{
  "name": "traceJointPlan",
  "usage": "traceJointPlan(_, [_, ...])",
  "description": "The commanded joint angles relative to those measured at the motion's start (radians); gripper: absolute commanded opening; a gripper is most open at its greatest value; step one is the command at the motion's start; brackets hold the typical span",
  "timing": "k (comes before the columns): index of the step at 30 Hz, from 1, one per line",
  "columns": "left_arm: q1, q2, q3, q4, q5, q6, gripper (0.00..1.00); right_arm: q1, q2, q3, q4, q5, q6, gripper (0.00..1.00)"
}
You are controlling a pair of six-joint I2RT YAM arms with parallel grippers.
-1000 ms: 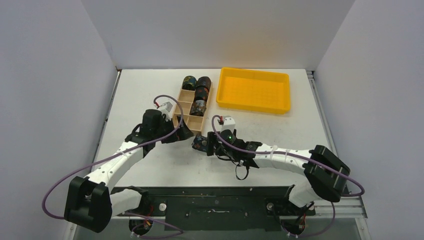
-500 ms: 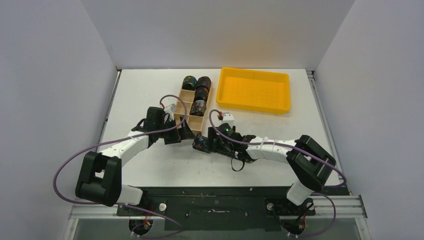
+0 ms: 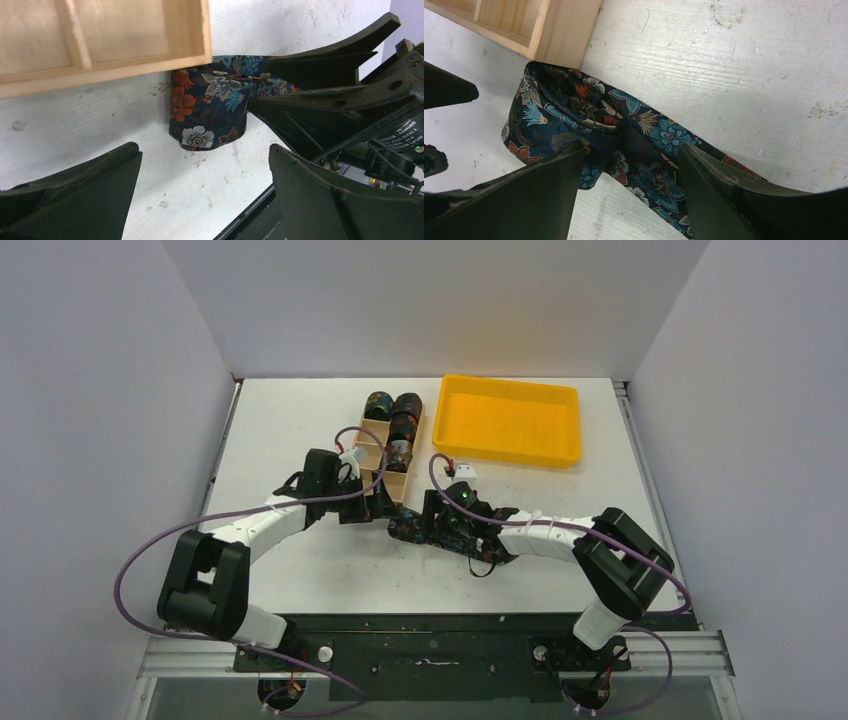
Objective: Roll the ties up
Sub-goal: Roll the tie at the center of the board.
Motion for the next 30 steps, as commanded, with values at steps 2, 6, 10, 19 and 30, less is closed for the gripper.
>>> traceJointPlan(2, [-0.027, 0.052, 0.084, 0.041, 0.0, 0.048, 0.99, -0.017, 0.019, -0.023, 0.063, -0.014, 0.009, 0.68])
traceJointPlan(6, [-0.043, 0.098, 0.111, 0.029, -0.012, 0.054, 0.99, -0.022, 0.019, -0.035, 0.065, -0.018, 0.005, 0.66])
traceJointPlan(10, [-0.055, 0.143, 0.137, 0.009, -0.014, 0.06, 0.99, -0.032, 0.025, -0.053, 0.073, -0.023, 0.004, 0.63])
traceJointPlan(19, [-0.072, 0.215, 0.162, -0.024, 0.009, 0.052, 0.94, -0.04, 0.031, -0.091, 0.103, -0.031, 0.003, 0.61])
traceJointPlan(30, [-0.101, 0.306, 0.177, 0.025, 0.059, -0.02, 0.81, -0.04, 0.026, -0.12, 0.118, -0.028, -0.01, 0.6])
